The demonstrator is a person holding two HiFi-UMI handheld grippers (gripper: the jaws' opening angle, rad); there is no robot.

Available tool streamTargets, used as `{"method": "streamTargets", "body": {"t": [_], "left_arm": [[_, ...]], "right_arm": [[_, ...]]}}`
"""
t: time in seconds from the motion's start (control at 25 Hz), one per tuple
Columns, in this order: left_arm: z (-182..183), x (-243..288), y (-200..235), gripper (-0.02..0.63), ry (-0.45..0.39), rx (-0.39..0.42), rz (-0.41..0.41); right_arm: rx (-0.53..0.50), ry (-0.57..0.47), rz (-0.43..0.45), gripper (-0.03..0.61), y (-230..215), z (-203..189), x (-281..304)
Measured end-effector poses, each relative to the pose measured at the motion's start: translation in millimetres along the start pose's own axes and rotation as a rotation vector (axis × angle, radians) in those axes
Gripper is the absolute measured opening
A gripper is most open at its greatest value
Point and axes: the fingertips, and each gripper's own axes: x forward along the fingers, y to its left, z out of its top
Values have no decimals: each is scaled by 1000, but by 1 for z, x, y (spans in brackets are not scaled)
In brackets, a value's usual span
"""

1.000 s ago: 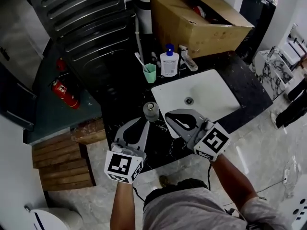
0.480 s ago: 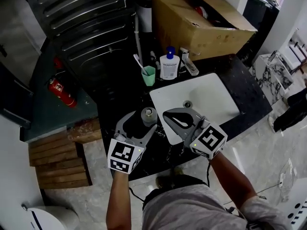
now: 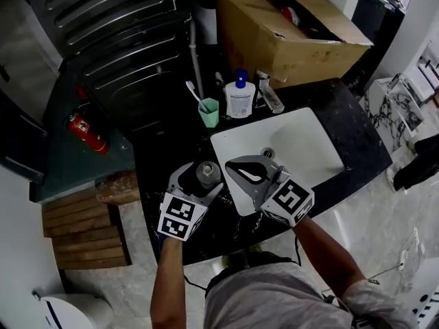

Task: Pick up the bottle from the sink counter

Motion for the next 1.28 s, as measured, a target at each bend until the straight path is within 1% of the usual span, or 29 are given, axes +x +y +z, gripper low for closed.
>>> {"method": "streamTargets", "body": {"t": [0.2,0.44,0.76,1.0,1.28], "left_arm": [[-18,17,2,356,63,-8,-16],[-29,32,3,356,101,-25,-30],[-31,44,0,356,109,-45,-77],[-32,48,-1,356,111,-53,-88],[-31,49,-1,336,112,-48,-94]], "right_arm": [[12,9,9,1,-4,-7,2],[21,11,10,1,-10,-13,-2],[37,13,6,0,-18,-20,-7],[48,18,-2,0,-25,-26,-12],[51,18,-4,0,-26,-27,-17]]}}
